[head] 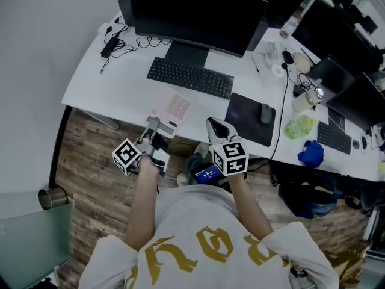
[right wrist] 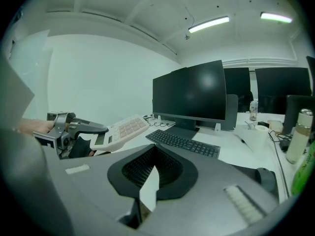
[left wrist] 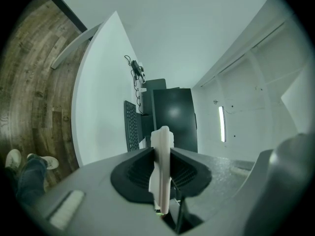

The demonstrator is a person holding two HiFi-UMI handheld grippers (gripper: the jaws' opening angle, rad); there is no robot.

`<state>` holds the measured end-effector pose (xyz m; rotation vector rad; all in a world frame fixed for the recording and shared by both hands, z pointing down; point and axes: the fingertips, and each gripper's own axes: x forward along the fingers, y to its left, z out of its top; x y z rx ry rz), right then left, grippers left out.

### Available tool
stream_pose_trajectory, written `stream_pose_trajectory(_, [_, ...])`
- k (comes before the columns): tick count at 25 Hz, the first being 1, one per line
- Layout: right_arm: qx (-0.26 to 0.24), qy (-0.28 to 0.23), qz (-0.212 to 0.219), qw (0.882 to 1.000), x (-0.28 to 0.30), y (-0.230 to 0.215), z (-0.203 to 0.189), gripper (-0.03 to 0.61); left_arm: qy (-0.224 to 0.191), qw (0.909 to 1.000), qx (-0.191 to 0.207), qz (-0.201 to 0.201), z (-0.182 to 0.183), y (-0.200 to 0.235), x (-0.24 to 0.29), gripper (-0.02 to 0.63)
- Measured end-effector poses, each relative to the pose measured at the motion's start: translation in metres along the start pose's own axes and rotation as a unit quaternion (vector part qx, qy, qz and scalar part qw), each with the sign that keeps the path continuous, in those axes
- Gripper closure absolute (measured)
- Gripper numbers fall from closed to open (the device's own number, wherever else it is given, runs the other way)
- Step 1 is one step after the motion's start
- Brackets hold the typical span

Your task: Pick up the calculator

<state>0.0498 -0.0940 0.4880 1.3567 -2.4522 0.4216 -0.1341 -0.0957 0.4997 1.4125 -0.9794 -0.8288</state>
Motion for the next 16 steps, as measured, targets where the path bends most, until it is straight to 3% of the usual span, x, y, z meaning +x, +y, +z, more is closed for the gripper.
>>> stream_pose_trajectory(16, [0.001, 0.008, 0.001, 1.0, 0.006, -0.003, -0.005, 0.555, 0.0, 0.9998, -0.003, 0.02, 0.003, 0.018, 0.004, 0.545])
